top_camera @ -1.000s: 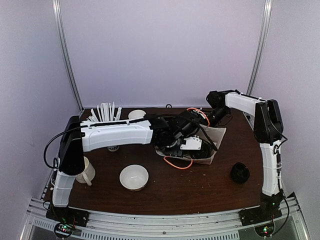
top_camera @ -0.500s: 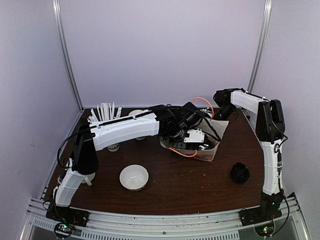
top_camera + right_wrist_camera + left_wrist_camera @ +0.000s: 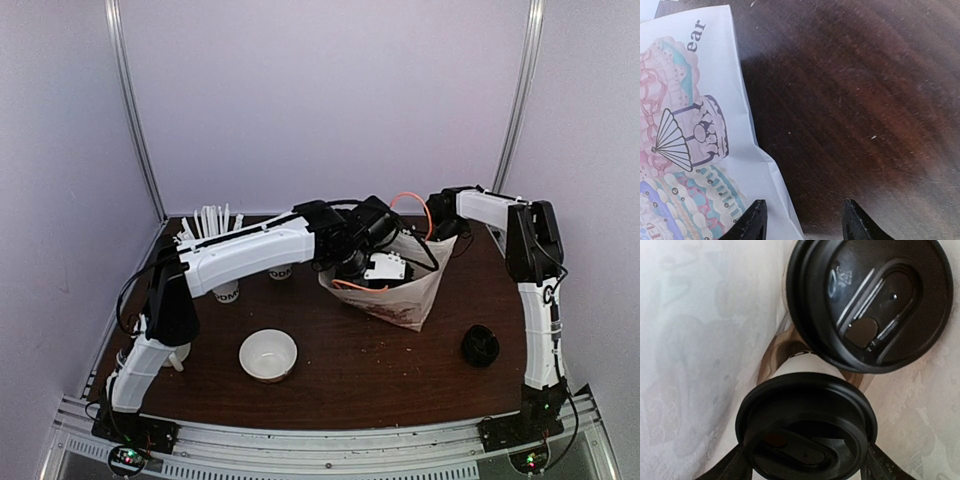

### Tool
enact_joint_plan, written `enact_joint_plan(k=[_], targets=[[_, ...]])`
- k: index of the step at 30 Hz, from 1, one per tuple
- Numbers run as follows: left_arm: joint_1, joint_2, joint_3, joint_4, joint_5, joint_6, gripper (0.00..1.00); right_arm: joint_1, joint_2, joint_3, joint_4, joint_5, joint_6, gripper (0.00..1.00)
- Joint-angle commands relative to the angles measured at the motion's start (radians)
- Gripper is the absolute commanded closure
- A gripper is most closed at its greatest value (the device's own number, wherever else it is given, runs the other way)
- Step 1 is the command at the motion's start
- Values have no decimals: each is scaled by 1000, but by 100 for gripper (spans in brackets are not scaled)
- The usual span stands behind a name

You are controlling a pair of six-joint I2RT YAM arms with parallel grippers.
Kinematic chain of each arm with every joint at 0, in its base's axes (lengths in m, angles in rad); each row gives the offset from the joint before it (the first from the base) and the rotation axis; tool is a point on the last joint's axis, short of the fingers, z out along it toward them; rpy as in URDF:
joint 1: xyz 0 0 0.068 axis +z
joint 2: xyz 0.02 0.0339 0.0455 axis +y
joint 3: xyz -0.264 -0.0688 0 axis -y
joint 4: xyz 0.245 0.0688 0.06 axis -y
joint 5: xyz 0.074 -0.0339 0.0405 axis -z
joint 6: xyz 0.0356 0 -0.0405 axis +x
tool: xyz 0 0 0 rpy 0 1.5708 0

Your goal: Pack the takeout coffee

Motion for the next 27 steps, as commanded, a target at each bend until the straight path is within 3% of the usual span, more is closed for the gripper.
enact_joint_plan(k=[1,14,27], targets=[[12,16,34,-8,60,-8,50,45,10,-65,-100,-36,-23,48],[-4,-77,21,-196,219,-33,50,143,-66,-214,-137,-130,-51,48],[11,-11,21,-201,270,-20,52,-12,-178,-62,-253,44,-87,41]])
